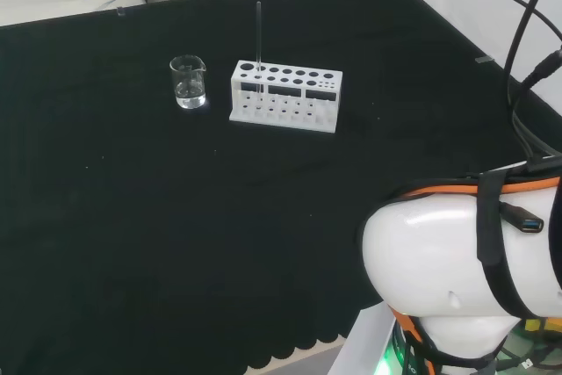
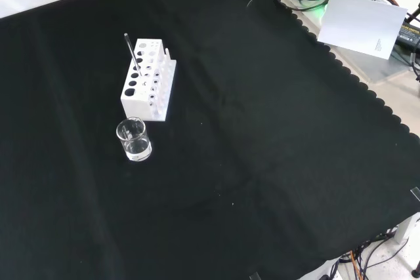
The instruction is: Take the glass rod from the white test tube rack.
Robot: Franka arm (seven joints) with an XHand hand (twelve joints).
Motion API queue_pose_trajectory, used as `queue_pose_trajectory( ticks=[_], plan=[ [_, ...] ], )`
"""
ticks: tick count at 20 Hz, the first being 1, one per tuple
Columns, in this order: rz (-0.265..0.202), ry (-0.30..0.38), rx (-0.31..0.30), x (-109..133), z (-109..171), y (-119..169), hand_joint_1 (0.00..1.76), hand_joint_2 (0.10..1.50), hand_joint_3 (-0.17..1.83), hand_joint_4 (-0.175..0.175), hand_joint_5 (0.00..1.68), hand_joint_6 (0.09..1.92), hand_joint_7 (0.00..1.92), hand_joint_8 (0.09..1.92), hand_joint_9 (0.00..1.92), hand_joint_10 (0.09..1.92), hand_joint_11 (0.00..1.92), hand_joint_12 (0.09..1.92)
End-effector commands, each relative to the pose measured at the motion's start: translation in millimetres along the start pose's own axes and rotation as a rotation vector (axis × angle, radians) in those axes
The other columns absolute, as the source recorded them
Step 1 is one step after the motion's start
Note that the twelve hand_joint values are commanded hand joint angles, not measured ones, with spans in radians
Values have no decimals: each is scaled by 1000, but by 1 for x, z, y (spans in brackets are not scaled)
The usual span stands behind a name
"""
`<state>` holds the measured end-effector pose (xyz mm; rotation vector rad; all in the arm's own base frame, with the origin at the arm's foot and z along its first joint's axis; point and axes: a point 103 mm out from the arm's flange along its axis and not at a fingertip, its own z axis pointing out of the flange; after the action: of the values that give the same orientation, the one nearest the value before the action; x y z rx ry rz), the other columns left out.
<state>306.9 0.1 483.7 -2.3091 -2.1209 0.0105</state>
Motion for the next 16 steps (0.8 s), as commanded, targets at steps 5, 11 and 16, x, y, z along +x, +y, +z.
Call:
queue_pose_trajectory(
  ticks=[5,11,16],
  plan=[
    [11,-22,-17,0,1,0,624,891,492,-145,5,87,7,315,15,571,15,981],
    [13,-26,-9,0,2,5,617,907,466,-146,0,87,0,322,0,581,0,979],
    [13,-17,-14,-2,3,20,612,926,429,-150,18,87,0,426,9,810,0,1253]
  ],
)
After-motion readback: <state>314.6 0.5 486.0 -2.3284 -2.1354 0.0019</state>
